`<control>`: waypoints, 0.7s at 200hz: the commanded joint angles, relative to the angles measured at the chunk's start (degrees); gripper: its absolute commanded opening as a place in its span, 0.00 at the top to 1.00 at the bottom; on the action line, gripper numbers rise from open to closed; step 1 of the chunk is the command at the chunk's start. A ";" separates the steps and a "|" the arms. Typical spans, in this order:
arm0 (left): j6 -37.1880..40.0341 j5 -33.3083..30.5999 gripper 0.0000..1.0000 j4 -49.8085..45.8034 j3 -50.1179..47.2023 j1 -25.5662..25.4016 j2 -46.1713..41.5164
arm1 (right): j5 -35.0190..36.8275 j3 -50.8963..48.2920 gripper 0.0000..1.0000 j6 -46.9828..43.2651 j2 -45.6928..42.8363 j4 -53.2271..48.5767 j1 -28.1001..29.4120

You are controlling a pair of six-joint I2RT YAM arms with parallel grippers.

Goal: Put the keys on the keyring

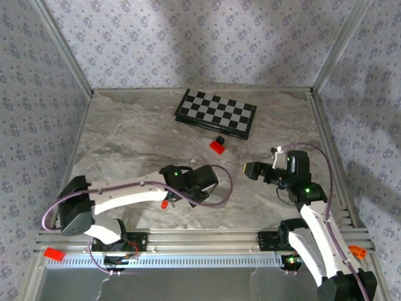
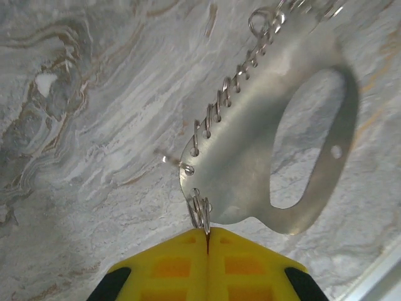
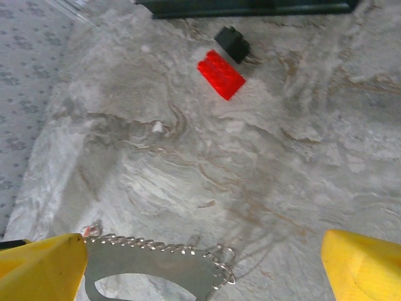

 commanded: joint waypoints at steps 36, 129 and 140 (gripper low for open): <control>3.70 4.46 1.00 14.57 -5.21 -0.36 -12.88 | -9.26 0.74 0.06 2.30 -6.63 11.15 3.07; 10.94 10.61 1.00 39.17 -15.88 0.70 -31.13 | -10.02 0.99 0.32 -1.00 -9.65 25.49 23.16; 11.50 11.64 1.00 41.38 -16.84 0.87 -32.34 | -9.28 1.48 0.37 -2.27 -9.50 25.78 25.64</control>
